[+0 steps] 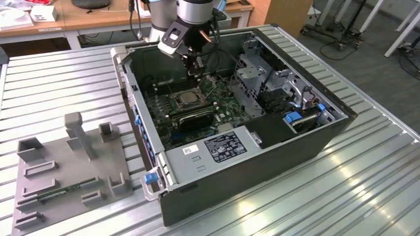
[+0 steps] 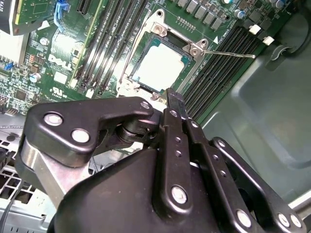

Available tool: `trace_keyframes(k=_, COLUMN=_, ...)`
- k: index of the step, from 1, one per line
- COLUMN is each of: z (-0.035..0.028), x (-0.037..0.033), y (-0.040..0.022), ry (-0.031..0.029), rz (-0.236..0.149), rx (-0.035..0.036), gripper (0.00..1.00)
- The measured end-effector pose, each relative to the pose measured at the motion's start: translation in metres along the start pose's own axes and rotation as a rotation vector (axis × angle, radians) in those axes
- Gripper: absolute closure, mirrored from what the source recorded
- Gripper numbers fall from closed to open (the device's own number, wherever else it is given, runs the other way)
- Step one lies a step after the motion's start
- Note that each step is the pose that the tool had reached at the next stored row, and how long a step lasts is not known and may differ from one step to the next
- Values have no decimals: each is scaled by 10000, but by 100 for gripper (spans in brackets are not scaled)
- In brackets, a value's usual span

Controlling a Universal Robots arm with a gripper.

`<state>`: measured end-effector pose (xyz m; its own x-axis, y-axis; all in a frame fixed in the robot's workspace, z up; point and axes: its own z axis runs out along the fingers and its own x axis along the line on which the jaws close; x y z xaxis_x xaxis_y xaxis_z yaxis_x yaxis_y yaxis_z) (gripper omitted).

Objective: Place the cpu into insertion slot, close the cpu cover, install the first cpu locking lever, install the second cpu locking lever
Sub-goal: 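Close the cpu cover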

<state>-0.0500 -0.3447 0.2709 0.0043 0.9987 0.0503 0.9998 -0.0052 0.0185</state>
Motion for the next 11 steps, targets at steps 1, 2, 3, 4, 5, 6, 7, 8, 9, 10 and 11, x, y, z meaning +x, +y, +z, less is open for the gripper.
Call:
trace_keyframes(k=1, z=-11, x=0, y=0, ry=-2, rz=0, rx=1, gripper=89)
trace_keyframes(k=2, z=-22, x=1, y=0, ry=-2, rz=0, rx=1, gripper=89)
trace_keyframes(k=3, z=-22, x=1, y=0, ry=-3, rz=0, rx=2, gripper=89)
trace_keyframes(k=4, z=-23, x=1, y=0, ry=-2, rz=0, rx=1, gripper=89)
trace_keyframes(k=5, z=-23, x=1, y=0, ry=-2, rz=0, rx=1, gripper=89)
trace_keyframes(k=6, z=-27, x=1, y=0, ry=-6, rz=0, rx=3, gripper=89)
trace_keyframes(k=7, z=-31, x=1, y=0, ry=-7, rz=0, rx=4, gripper=89)
trace_keyframes(k=8, z=-35, x=1, y=0, ry=-5, rz=0, rx=3, gripper=89)
trace_keyframes(k=9, z=-39, x=2, y=1, ry=-3, rz=0, rx=2, gripper=89)
trace_keyframes(k=10, z=-45, x=2, y=1, ry=-3, rz=0, rx=2, gripper=89)
trace_keyframes(k=11, z=-51, x=2, y=1, ry=-4, rz=0, rx=2, gripper=89)
